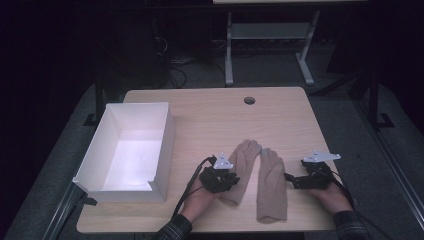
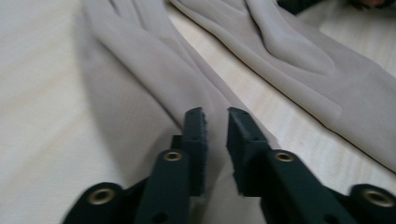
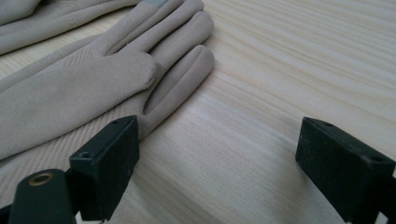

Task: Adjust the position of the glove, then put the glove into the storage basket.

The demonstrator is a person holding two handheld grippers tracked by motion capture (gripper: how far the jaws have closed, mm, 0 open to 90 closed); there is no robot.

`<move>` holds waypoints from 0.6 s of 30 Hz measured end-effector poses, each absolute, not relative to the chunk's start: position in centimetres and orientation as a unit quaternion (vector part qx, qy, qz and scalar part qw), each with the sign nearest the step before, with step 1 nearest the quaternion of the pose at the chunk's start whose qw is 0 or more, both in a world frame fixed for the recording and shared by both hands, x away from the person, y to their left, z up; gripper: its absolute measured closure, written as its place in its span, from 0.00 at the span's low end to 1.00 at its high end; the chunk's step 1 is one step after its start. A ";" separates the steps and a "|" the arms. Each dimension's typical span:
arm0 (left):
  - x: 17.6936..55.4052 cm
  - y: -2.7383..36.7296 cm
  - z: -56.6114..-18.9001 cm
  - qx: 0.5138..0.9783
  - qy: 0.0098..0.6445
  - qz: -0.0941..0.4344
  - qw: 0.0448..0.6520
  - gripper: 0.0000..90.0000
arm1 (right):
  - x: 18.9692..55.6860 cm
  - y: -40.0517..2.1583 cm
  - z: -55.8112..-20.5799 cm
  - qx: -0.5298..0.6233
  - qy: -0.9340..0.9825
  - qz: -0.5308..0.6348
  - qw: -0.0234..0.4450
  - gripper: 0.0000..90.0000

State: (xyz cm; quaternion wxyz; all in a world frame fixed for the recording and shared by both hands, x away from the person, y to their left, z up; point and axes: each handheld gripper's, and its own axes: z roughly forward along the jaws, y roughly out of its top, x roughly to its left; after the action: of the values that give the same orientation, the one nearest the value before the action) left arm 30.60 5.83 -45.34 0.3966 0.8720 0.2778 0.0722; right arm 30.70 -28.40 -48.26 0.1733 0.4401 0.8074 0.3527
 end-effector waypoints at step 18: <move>35.3 6.4 -46.7 0.872 0.312 0.090 0.365 0.64 | 30.7 -28.4 -48.3 0.440 0.808 0.352 0.173 0.15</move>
State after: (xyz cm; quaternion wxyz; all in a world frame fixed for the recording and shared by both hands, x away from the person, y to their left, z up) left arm 35.28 6.44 -46.72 0.3650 0.8724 0.3125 0.0896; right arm 30.70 -28.40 -48.25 0.1730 0.4402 0.8075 0.3524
